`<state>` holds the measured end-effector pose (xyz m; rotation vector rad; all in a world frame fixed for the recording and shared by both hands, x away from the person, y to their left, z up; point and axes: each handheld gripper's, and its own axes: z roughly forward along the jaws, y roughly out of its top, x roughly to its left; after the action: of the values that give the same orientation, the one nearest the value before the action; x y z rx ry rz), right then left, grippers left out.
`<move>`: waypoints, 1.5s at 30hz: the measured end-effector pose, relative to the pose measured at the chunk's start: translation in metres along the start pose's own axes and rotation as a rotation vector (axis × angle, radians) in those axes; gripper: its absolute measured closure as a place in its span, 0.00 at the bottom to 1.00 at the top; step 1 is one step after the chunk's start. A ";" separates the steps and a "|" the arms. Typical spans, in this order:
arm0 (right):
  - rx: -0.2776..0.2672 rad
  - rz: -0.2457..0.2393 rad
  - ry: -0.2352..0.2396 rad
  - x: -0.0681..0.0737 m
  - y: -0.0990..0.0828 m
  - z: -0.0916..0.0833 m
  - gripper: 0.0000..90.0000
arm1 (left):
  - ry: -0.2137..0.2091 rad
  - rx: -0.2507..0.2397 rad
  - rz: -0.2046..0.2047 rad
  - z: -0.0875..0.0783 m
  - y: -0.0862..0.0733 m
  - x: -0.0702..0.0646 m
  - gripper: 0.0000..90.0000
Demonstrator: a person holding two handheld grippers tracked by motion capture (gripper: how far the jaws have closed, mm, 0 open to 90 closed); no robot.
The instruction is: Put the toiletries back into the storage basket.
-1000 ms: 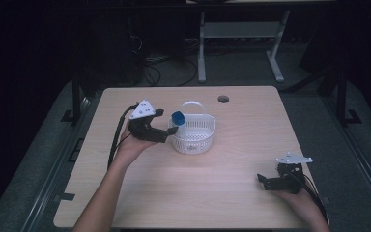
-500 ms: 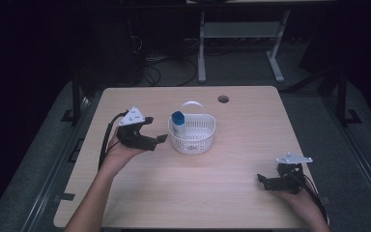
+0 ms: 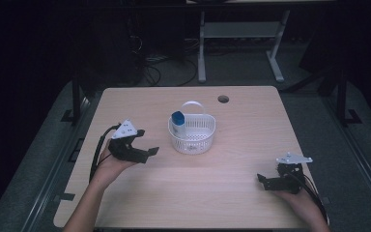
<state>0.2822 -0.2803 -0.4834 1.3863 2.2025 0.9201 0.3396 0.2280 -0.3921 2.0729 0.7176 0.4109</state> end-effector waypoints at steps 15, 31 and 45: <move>0.001 0.002 -0.002 0.000 0.000 0.000 0.01 | 0.019 0.078 -0.021 -0.014 -0.040 -0.002 0.15; 0.001 0.003 -0.002 0.000 0.000 0.000 0.01 | 0.062 0.193 -0.040 -0.014 -0.083 -0.004 0.15; 0.001 0.002 -0.003 0.000 0.000 0.000 0.01 | 0.057 0.245 -0.070 -0.006 -0.097 0.001 0.15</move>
<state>0.2816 -0.2801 -0.4832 1.3902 2.2004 0.9173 0.3045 0.2758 -0.4687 2.2642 0.9102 0.3586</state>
